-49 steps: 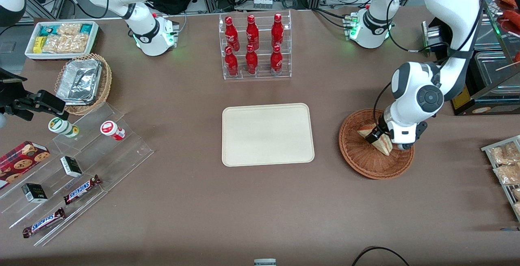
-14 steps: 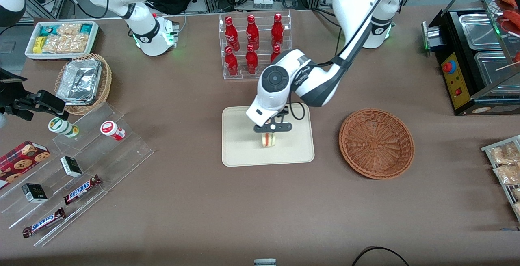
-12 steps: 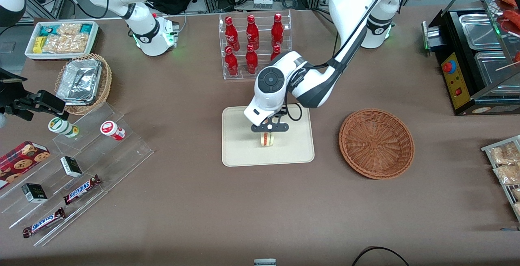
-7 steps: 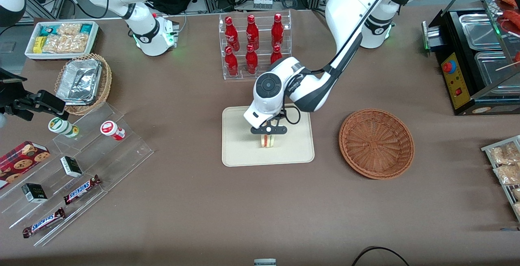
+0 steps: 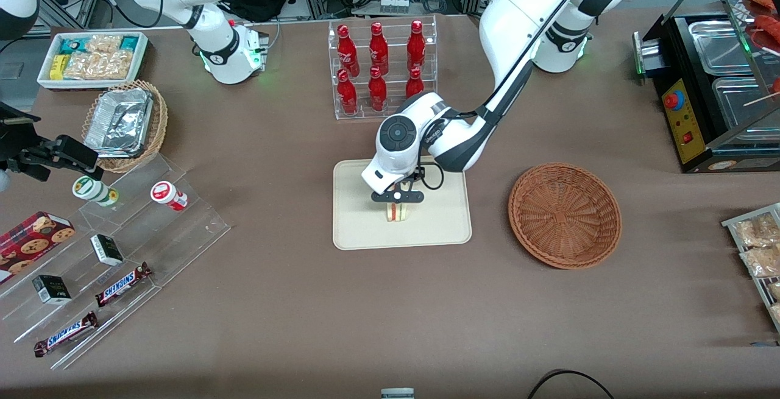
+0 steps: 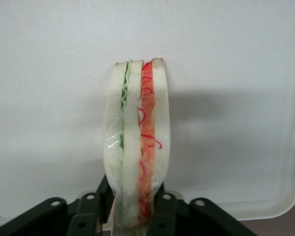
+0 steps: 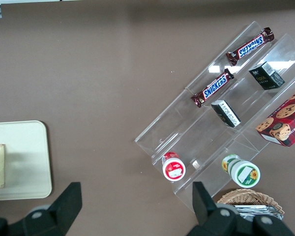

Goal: Place sandwich from basket to tray
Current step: 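Lower the sandwich onto the tray and open the left gripper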

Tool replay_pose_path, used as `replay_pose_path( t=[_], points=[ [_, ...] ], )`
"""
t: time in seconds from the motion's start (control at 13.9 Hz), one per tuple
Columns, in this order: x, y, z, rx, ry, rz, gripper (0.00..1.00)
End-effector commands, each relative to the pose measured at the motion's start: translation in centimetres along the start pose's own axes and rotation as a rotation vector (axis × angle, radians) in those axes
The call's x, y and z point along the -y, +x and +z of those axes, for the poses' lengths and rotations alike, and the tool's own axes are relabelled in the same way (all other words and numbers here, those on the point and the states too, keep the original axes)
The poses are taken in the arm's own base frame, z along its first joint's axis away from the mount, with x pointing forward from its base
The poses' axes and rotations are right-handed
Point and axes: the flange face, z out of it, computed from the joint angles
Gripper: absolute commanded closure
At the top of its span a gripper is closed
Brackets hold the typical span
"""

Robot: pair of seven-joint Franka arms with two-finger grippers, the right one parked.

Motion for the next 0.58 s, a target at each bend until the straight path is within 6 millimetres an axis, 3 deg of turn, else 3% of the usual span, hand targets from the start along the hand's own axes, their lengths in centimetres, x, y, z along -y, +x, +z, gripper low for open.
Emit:
replay_pose_path(
  t=[0.0, 0.22, 0.5],
  points=[
    [-0.3, 0.3, -3.4, -0.044, -0.012, -0.014, 0.0],
    [0.8, -0.7, -9.4, -0.049, 0.016, -0.07, 0.0],
    [7.4, 0.1, -20.1, -0.059, 0.056, -0.186, 0.0]
  ],
)
